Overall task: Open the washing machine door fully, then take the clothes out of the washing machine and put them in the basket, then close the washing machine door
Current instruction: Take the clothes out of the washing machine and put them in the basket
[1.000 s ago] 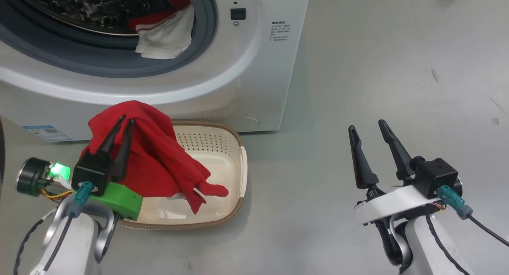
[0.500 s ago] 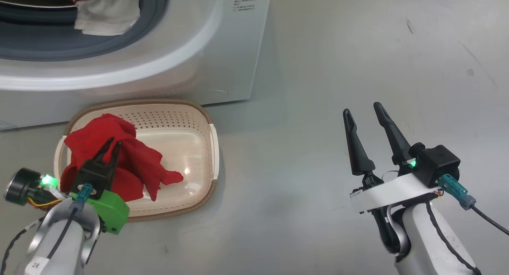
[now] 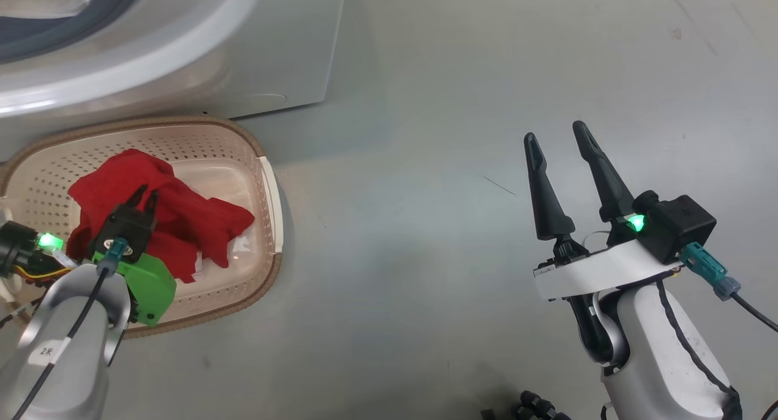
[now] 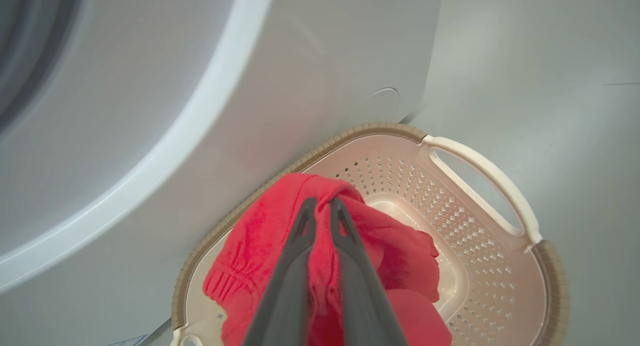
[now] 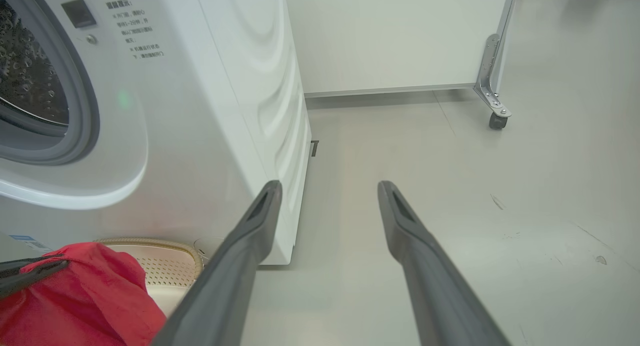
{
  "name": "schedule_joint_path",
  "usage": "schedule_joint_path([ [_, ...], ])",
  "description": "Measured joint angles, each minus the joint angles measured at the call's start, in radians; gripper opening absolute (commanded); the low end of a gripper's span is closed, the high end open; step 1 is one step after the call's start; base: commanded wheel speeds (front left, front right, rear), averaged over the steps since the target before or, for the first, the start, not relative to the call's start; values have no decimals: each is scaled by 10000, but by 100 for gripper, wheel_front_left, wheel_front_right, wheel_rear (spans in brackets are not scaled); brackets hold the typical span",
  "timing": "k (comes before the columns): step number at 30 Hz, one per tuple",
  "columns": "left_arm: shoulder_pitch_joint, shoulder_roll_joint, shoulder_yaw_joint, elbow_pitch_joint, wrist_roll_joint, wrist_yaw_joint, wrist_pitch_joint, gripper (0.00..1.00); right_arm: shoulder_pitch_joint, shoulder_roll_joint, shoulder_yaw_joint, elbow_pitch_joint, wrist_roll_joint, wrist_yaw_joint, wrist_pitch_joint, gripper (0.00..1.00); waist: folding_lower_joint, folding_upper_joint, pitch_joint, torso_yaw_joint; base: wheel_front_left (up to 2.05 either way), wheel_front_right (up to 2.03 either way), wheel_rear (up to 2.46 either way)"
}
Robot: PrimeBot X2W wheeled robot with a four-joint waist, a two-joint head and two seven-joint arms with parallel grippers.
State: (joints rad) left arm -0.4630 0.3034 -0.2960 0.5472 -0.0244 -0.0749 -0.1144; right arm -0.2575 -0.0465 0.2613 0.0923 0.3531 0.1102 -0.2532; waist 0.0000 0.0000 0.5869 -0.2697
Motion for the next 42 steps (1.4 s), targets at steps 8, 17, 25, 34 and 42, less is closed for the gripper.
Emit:
schedule_joint_path([
  [8,-693,-2,-75,974,104,-13,46,0,-201,10,-17,-123,75,-163,0,100,0,0,713,-368,0,0,0],
  [17,-1019,-173,33,2230,75,40,75,0,-276,13,-111,-128,54,-176,0,100,1,0,1018,-406,0,0,0],
  [25,-1497,-537,23,2911,-17,40,-205,100,-425,15,-232,-84,-23,-251,0,100,1,0,1015,-202,0,0,0],
  [34,-1535,-802,-255,3453,-2,2,-922,100,-430,15,-343,75,-52,-247,0,100,1,0,581,71,0,0,0],
  [42,-1508,-1260,-380,3388,-17,-81,-1346,100,-425,13,-462,382,-215,-199,0,100,1,0,-256,406,0,0,0],
])
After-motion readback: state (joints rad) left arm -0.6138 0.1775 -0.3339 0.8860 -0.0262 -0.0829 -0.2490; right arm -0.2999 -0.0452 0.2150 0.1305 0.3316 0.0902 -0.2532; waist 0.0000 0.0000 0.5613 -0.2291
